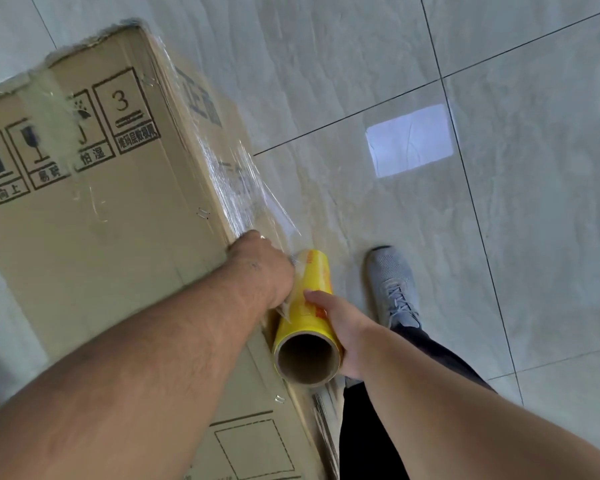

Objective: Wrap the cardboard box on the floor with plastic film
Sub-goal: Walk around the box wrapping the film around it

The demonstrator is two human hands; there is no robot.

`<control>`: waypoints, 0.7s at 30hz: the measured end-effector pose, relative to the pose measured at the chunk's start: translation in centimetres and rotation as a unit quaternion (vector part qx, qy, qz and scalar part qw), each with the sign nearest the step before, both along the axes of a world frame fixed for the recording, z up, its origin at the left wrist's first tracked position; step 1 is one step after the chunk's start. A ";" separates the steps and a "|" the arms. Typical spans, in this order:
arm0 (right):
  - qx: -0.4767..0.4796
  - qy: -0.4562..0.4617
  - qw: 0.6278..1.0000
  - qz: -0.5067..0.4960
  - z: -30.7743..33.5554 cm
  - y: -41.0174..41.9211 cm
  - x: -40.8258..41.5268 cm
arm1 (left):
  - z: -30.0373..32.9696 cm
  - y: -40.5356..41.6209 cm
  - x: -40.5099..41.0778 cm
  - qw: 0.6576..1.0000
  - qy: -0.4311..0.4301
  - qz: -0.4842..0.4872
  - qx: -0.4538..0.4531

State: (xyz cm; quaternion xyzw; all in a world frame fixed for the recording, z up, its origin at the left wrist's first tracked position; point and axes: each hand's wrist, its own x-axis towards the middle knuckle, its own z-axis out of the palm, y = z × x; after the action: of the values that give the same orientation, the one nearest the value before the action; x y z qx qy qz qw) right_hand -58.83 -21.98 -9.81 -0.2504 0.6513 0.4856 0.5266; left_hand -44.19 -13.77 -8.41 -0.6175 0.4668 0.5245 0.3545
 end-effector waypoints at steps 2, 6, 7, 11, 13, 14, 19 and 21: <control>-0.005 -0.010 1.000 -0.005 -0.1 0.2 -0.3 | 0.0 0.0 -0.3 1.000 -0.002 0.011 0.007; -0.003 -0.015 0.999 0.028 0.7 -0.8 0.2 | 0.1 -0.4 -0.8 0.999 -0.005 0.049 0.010; -0.002 -0.018 0.999 0.042 0.9 -1.2 0.4 | 0.2 -0.4 -0.8 0.998 -0.005 0.055 0.010; -0.013 -0.037 0.996 0.079 1.8 -2.2 0.9 | 0.5 -0.4 -1.0 0.998 -0.005 0.056 0.006; -0.019 -0.045 0.995 0.089 2.0 -2.5 0.8 | 0.5 -0.4 -1.1 0.998 -0.003 0.058 0.004; -0.017 -0.049 0.994 0.096 1.9 -2.7 0.7 | 0.6 -0.5 -1.1 0.998 -0.003 0.065 0.002; -0.027 -0.133 0.965 0.224 2.3 -3.8 1.2 | 0.4 -0.4 -1.1 0.996 -0.007 0.089 -0.008; -0.014 -0.149 0.939 0.310 2.8 -4.6 1.4 | 0.2 -0.2 -1.2 0.995 -0.007 0.097 -0.019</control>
State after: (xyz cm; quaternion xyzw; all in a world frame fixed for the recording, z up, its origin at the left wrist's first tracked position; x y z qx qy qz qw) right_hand -57.44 -26.54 -7.06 -0.5164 0.4622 0.5730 0.4374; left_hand -45.39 -13.94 -8.23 -0.6703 0.4116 0.5432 0.2936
